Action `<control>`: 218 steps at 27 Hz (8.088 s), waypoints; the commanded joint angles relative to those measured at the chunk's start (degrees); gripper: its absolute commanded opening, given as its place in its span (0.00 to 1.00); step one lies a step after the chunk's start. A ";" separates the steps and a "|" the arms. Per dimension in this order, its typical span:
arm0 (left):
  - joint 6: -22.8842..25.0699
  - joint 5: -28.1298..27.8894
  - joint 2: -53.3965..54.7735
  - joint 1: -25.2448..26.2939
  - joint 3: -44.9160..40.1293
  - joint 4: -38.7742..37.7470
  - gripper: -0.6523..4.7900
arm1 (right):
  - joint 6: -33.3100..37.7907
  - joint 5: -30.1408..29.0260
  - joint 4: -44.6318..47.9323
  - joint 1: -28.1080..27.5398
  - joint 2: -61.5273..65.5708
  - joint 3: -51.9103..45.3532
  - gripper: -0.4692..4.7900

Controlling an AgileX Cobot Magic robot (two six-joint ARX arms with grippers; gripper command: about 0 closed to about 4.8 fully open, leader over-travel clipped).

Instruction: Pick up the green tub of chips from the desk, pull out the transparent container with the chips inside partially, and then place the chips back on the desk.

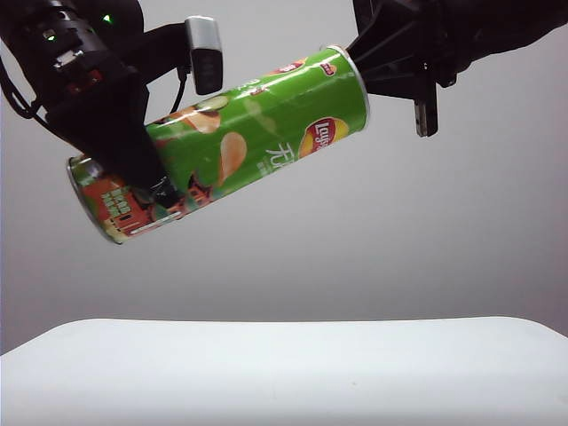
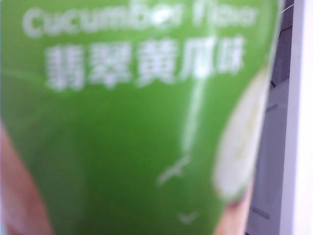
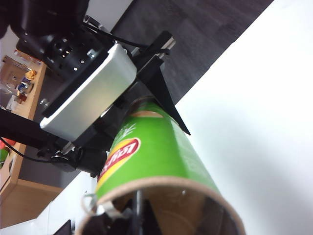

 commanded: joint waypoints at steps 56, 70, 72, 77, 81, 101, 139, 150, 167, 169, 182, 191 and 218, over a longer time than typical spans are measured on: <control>1.33 -0.90 -0.39 0.13 3.39 -3.67 0.62 | -14.23 -7.65 -10.27 -9.07 -0.02 -4.02 0.32; 1.16 1.62 -0.39 0.11 3.30 -2.86 0.62 | -13.75 -10.10 -9.05 -8.31 -0.02 -3.98 0.42; 1.16 2.56 -0.39 0.11 3.32 -2.43 0.62 | -13.75 -10.10 -8.87 -8.22 -0.02 -3.98 0.41; 1.16 2.99 -0.39 0.11 3.30 -1.97 0.62 | -12.00 -10.60 -7.43 -8.22 -0.02 -3.98 0.41; 1.11 3.19 -0.39 0.02 3.30 -1.49 0.62 | -10.58 -10.73 -6.27 -8.17 -0.02 -3.98 0.41; -0.35 1.60 -0.42 0.07 3.30 -6.97 0.71 | -10.36 -3.56 -4.68 -7.56 -0.02 -3.98 0.08; 1.66 -5.07 7.02 0.15 3.30 3.48 0.70 | -10.75 -0.68 -4.79 -19.08 -8.59 0.96 0.64; 3.96 1.49 19.19 5.25 3.45 4.57 0.70 | -19.74 27.30 -15.89 -18.16 -24.94 -4.35 0.64; 0.44 -0.74 25.31 6.29 3.43 8.79 0.70 | -14.75 31.12 -8.02 -11.41 -26.91 -22.53 0.64; -0.46 -0.81 26.12 6.29 3.43 9.64 0.71 | -13.53 29.55 -7.04 -11.41 -26.93 -22.51 0.64; -1.90 -0.98 32.00 6.29 3.43 12.00 0.73 | -11.19 26.60 -4.20 -11.17 -26.91 -22.49 0.64; -3.48 -3.74 32.00 6.23 3.43 15.85 1.00 | -11.19 26.60 -4.15 -11.17 -26.91 -22.49 0.64; -12.57 -41.72 -1.77 -2.86 3.43 -0.55 1.00 | -4.55 26.88 -2.21 -11.28 -26.97 -22.45 0.18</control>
